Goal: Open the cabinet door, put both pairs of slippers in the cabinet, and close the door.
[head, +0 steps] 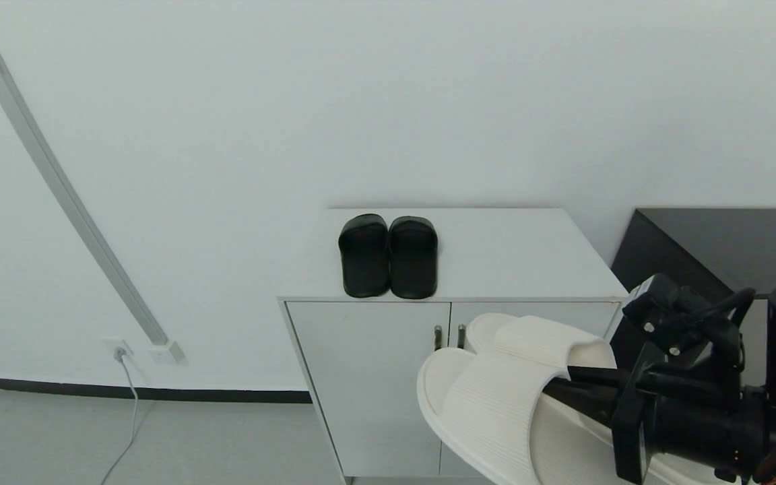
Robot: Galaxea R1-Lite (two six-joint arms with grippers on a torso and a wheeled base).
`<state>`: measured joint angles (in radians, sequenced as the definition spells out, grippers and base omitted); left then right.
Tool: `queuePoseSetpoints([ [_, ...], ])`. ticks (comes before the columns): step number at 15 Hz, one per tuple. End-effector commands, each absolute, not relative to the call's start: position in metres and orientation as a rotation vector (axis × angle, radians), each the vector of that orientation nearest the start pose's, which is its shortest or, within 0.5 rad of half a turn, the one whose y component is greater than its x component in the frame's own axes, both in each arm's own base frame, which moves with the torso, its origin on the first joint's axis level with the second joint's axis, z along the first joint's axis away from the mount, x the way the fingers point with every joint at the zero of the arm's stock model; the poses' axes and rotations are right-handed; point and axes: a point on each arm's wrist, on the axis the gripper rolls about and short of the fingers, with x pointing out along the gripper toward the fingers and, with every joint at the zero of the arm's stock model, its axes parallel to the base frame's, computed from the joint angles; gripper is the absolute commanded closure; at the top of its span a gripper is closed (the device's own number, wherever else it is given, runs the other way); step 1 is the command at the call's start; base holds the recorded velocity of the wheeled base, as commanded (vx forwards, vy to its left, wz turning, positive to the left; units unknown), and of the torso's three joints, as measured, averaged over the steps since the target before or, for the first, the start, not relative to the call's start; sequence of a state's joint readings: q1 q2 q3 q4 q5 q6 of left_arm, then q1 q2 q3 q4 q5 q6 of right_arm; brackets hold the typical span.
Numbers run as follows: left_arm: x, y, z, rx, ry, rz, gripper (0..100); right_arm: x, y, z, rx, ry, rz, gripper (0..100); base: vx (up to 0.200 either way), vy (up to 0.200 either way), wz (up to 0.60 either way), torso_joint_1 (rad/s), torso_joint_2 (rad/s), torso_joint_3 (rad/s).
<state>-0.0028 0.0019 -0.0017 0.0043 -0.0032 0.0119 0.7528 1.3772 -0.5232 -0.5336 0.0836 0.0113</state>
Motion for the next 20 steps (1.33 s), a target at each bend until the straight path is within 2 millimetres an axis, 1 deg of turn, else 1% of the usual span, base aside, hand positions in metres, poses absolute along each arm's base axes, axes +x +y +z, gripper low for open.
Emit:
queuePoseSetpoints([
  [1, -0.0228, 0.0000, 0.0755, 0.012, 0.005, -0.006, 100, 0.1550, 0.1480, 0.1756, -0.104, 0.336, 0.827, 100, 0.000, 0.000, 0.00, 0.000, 0.00, 0.000],
  [4, -0.0228, 0.0001, 0.0755, 0.011, 0.005, -0.003, 100, 0.1544, 0.1474, 0.1737, -0.109, 0.341, 0.827, 100, 0.000, 0.000, 0.00, 0.000, 0.00, 0.000],
  [6, -0.0228, 0.0000, 0.0755, 0.011, 0.005, -0.005, 100, 0.1538, 0.1468, 0.1728, -0.112, 0.343, 0.828, 100, 0.000, 0.000, 0.00, -0.097, 0.22, 0.132],
  [9, -0.0228, 0.0000, 0.0755, 0.011, 0.005, -0.005, 100, 0.1539, 0.1469, 0.1732, -0.111, 0.342, 0.828, 100, 0.000, 0.000, 0.00, -0.173, 0.40, 0.225],
  [13, -0.0228, 0.0000, 0.0755, 0.012, 0.005, -0.008, 100, 0.1542, 0.1471, 0.1743, -0.105, 0.325, 0.828, 100, 0.000, 0.000, 0.00, -0.224, 0.54, 0.307],
  [14, -0.0228, 0.0000, 0.0755, 0.012, 0.005, -0.008, 0, 0.1542, 0.1471, 0.1743, -0.105, 0.325, 0.828, 100, 0.000, 0.000, 0.00, -0.227, 0.54, 0.320],
  [20, -0.0228, 0.0000, 0.0755, 0.014, 0.005, -0.008, 0, 0.1523, 0.1453, 0.1714, -0.109, 0.334, 0.828, 100, 0.000, 0.000, 0.00, -0.209, 0.52, 0.318],
])
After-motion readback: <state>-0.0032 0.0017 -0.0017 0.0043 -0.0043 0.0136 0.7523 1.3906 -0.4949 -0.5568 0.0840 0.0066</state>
